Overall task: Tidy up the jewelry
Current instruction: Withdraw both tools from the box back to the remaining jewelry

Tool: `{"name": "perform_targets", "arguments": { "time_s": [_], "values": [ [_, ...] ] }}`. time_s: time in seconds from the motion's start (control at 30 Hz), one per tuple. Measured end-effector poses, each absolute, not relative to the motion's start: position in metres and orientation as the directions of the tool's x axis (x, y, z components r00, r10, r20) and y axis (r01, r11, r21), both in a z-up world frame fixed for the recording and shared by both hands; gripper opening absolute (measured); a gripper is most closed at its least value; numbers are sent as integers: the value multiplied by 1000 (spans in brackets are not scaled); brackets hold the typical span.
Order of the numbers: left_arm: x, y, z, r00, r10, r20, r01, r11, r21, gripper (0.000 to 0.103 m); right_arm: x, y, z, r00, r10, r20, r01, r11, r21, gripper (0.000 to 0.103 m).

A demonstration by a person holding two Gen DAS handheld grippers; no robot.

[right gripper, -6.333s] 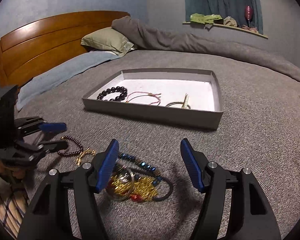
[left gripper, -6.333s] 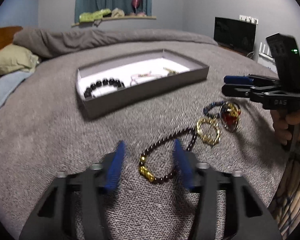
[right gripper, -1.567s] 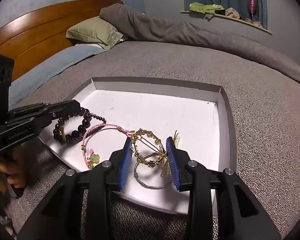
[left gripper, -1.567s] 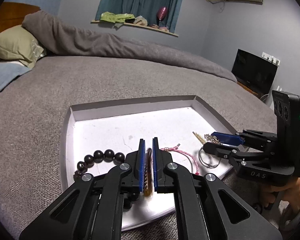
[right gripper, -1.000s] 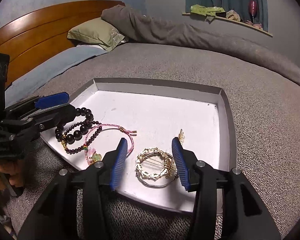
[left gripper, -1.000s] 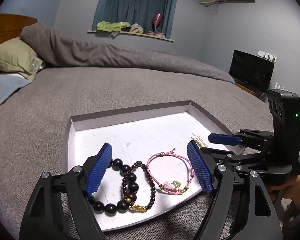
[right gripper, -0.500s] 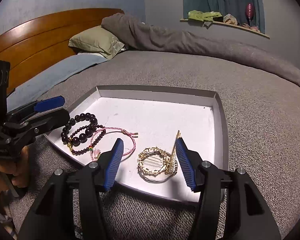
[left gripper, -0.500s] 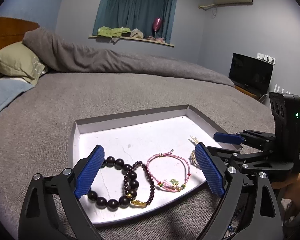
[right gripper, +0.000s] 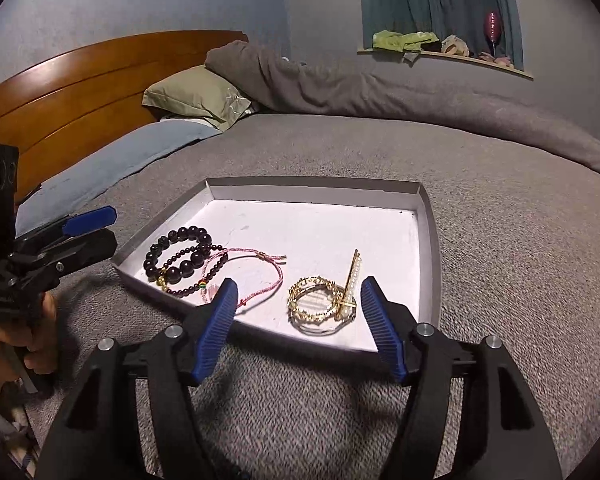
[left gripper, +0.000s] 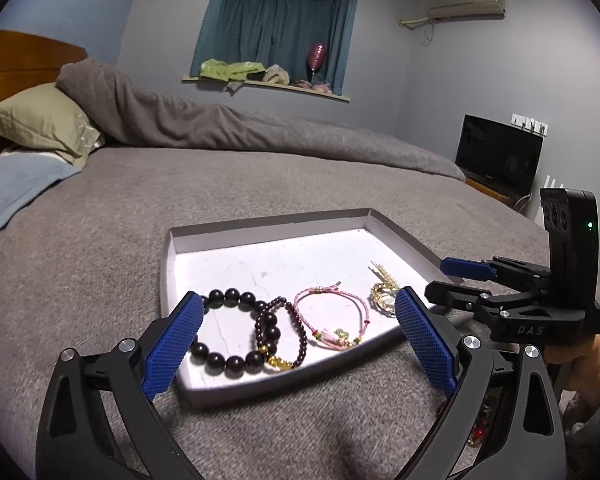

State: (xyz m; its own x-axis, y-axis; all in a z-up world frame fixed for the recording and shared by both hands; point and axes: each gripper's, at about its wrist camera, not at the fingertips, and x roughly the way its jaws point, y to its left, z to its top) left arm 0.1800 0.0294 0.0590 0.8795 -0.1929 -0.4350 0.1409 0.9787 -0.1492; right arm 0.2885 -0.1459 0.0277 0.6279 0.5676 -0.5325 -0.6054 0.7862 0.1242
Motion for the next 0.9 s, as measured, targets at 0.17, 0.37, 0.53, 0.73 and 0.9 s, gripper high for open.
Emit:
{"name": "perform_targets", "arguments": {
  "time_s": [0.17, 0.37, 0.53, 0.73, 0.9],
  "values": [
    [167, 29, 58, 882, -190, -431, 142, 980, -140, 96, 276, -150, 27, 626, 572, -530, -605, 785, 134, 64],
    [150, 34, 54, 882, -191, -430, 140, 979, -148, 96, 259, -155, 26, 629, 570, -528, -603, 787, 131, 65],
    [133, 34, 52, 880, -202, -430, 153, 977, -146, 96, 249, -163, 24, 627, 573, -528, -591, 792, 157, 65],
    [122, 30, 45, 869, -222, -443, 180, 974, -135, 96, 239, -170, 21, 624, 573, -532, -584, 794, 170, 65],
    [116, 17, 38, 848, -265, -459, 229, 964, -132, 96, 231, -171, 16, 617, 568, -544, -584, 794, 168, 65]
  ]
}}
